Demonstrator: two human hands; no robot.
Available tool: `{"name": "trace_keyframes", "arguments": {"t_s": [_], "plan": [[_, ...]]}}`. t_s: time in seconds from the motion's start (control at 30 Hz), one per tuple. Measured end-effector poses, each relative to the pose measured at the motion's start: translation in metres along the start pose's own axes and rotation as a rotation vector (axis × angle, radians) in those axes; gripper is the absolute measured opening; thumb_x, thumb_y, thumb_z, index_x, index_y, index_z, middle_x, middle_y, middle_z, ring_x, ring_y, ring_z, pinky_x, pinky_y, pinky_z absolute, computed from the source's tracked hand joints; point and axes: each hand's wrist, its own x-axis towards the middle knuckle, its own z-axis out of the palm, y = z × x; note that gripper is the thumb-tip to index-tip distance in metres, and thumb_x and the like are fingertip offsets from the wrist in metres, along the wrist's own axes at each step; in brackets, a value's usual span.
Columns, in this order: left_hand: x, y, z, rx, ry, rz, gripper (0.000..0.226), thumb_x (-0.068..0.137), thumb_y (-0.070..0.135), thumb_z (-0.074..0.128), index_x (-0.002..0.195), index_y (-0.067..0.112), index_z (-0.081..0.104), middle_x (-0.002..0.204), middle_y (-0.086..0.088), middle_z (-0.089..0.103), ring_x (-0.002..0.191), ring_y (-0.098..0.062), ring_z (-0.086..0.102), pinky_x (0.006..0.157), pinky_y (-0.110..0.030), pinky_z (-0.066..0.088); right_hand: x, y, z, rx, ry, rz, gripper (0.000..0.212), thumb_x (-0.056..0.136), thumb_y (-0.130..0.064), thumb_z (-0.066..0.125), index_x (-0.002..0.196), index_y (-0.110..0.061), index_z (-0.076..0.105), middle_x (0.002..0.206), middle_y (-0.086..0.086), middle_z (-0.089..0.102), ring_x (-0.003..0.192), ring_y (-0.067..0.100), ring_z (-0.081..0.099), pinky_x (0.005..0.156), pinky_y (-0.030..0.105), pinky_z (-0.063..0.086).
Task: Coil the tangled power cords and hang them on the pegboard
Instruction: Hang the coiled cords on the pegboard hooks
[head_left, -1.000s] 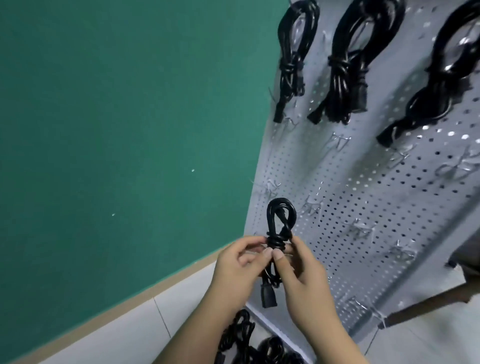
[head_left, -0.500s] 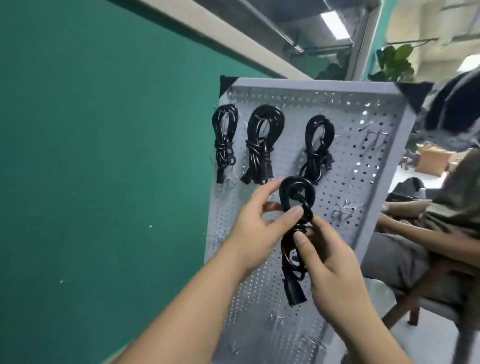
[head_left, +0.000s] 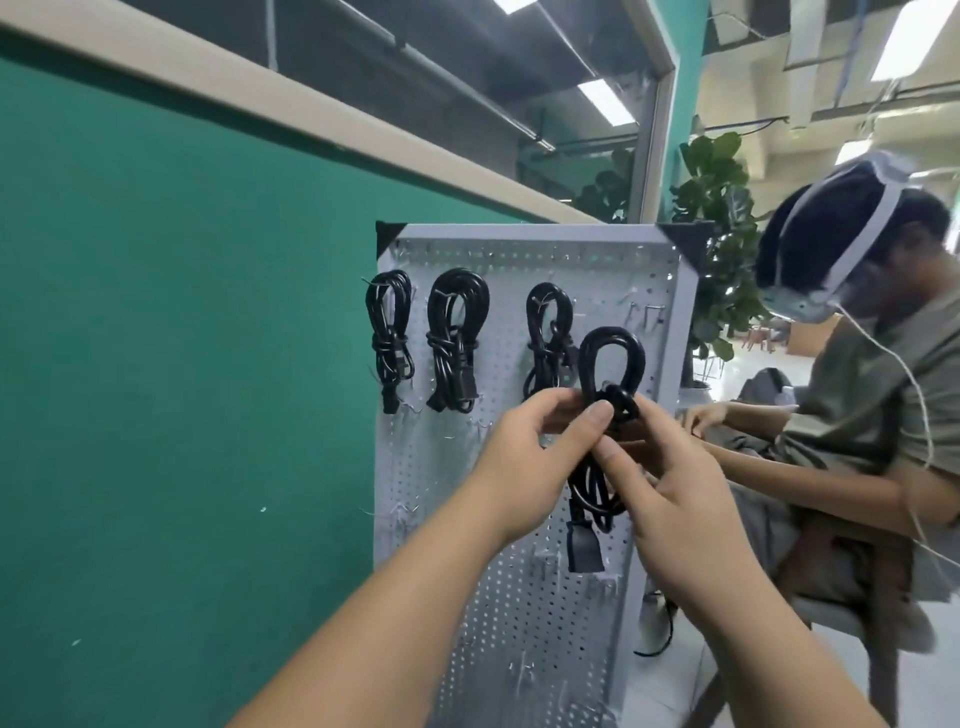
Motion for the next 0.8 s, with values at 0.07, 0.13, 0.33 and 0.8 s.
{"name": "trace_keyframes", "arguments": {"t_s": [0.07, 0.13, 0.33, 0.8], "plan": [[0.009, 0.007, 0.005, 0.031, 0.005, 0.000, 0.062, 0.091, 0.069, 0.063, 0.128, 0.020, 0.070, 0.123, 0.005, 0.076, 0.121, -0.012, 0.068, 0.112, -0.045, 0.050, 0.011, 0.000, -0.009, -0.073, 0.018, -0.015, 0.034, 0.104, -0.029, 0.065, 0.138, -0.034, 0.063, 0.124, -0.012, 0.071, 0.115, 0.005, 0.068, 0.096, 0.030, 0.057], [0.017, 0.013, 0.010, 0.039, 0.008, 0.020, 0.060, 0.093, 0.069, 0.061, 0.127, 0.021, 0.072, 0.122, 0.005, 0.077, 0.121, -0.014, 0.069, 0.112, -0.047, 0.050, 0.025, 0.000, -0.018, -0.098, 0.012, -0.012, 0.031, 0.105, -0.032, 0.064, 0.136, -0.039, 0.063, 0.124, -0.011, 0.071, 0.113, 0.004, 0.067, 0.097, 0.031, 0.055], [0.044, 0.034, 0.020, 0.050, 0.023, 0.026, 0.035, 0.109, 0.043, 0.055, 0.126, 0.017, 0.071, 0.114, 0.004, 0.078, 0.105, -0.003, 0.073, 0.083, -0.016, 0.054, 0.056, -0.011, -0.033, 0.042, -0.014, 0.056, 0.023, 0.108, -0.030, 0.059, 0.128, -0.037, 0.069, 0.113, -0.007, 0.078, 0.107, 0.010, 0.073, 0.097, 0.041, 0.060], [0.083, 0.024, 0.030, 0.353, -0.019, -0.134, 0.038, 0.112, 0.042, 0.042, 0.112, 0.020, 0.072, 0.076, 0.008, 0.059, 0.061, -0.012, 0.047, 0.058, -0.032, 0.036, 0.096, 0.030, -0.034, -0.371, 0.176, 0.165, 0.024, 0.099, -0.049, 0.067, 0.112, -0.030, 0.073, 0.091, -0.009, 0.073, 0.091, 0.018, 0.070, 0.081, 0.040, 0.055]]}}
